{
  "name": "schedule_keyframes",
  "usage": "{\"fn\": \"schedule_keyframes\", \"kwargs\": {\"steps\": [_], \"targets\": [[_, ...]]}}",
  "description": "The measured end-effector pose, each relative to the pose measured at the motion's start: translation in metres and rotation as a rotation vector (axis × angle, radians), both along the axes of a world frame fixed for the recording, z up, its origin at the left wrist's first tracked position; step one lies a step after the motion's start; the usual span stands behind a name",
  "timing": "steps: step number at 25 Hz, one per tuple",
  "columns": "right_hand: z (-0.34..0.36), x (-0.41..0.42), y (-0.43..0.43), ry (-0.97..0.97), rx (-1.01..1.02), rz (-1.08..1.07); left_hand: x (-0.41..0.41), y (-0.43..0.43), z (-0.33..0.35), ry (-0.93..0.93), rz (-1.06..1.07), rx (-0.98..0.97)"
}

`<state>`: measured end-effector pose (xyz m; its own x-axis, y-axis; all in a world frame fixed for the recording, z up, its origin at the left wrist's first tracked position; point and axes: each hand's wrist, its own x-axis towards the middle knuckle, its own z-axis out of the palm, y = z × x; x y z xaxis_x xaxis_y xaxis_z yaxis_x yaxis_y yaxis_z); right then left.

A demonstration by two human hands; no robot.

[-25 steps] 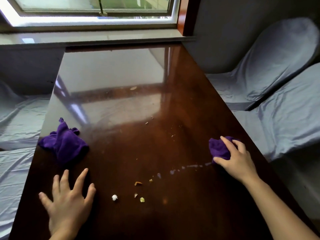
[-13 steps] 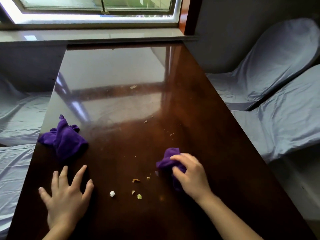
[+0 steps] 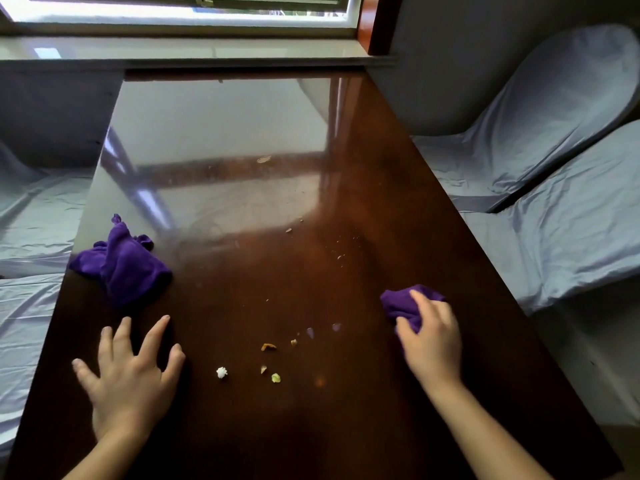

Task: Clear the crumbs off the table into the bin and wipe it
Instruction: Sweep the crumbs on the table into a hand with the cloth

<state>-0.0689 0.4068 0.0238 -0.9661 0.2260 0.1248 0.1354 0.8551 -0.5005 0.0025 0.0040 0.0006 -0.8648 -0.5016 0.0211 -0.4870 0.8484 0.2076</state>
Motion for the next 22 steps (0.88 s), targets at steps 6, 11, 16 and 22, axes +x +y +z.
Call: {"fn": "schedule_keyframes", "kwargs": {"steps": [6, 11, 16, 22], "targets": [[0.016, 0.008, -0.118, -0.105, -0.110, 0.364, 0.000, -0.001, -0.001, 0.002, -0.017, 0.004], [0.040, -0.034, -0.095, -0.110, -0.320, 0.250, 0.000, 0.000, 0.003, -0.011, -0.014, 0.020], [0.020, -0.023, -0.082, -0.182, -0.004, 0.232, 0.002, -0.004, 0.002, 0.028, -0.013, 0.037], [0.012, 0.042, -0.164, -0.177, -0.092, 0.563, 0.003, -0.005, 0.005, 0.085, 0.028, 0.129]]}}
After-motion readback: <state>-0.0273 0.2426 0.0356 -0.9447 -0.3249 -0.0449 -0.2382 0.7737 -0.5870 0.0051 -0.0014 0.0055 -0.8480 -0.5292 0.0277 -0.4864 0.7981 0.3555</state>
